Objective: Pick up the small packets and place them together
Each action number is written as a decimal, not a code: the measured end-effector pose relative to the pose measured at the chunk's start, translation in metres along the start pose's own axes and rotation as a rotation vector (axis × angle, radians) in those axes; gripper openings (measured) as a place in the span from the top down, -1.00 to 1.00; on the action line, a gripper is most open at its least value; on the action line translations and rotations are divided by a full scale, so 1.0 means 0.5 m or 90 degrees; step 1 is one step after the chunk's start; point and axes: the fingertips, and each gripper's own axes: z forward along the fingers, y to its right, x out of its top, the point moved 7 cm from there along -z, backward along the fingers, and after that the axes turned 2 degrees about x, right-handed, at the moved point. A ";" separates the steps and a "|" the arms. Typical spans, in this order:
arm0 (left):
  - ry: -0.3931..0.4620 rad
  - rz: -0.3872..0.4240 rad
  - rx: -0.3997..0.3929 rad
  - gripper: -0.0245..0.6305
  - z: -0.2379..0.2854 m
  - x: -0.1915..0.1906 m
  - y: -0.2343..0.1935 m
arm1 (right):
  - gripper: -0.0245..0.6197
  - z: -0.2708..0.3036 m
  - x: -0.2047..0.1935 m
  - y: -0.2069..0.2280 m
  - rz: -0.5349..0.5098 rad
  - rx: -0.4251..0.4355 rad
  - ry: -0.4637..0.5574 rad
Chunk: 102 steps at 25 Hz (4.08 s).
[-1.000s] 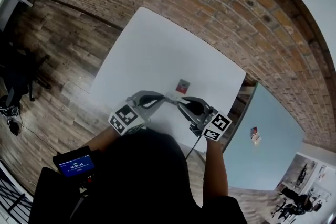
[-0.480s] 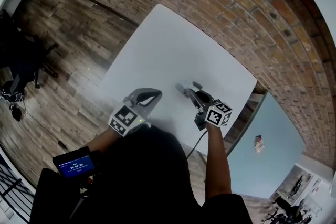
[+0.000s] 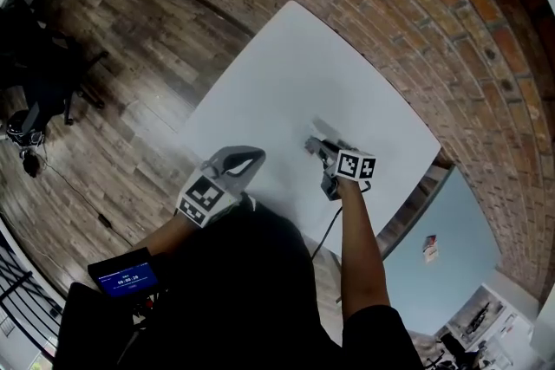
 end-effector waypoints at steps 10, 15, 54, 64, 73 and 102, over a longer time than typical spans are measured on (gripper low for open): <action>-0.007 -0.021 0.000 0.92 -0.008 -0.011 -0.021 | 0.51 0.006 0.000 0.032 0.007 -0.058 0.000; -0.015 -0.014 -0.029 0.92 0.010 -0.002 -0.015 | 0.33 -0.022 0.009 0.023 -0.094 -0.128 -0.015; -0.042 -0.032 -0.038 0.92 0.018 -0.022 -0.036 | 0.20 0.034 -0.005 -0.005 -0.505 -0.282 -0.179; -0.054 -0.022 -0.060 0.92 0.020 -0.028 -0.031 | 0.12 0.009 -0.014 -0.012 -0.500 -0.297 -0.148; -0.054 -0.019 -0.062 0.92 0.018 -0.030 -0.020 | 0.12 0.039 -0.011 -0.008 -0.622 -0.280 -0.268; 0.085 -0.047 -0.097 0.92 0.040 0.045 -0.001 | 0.92 -0.285 -0.029 -0.377 -0.284 -0.281 0.463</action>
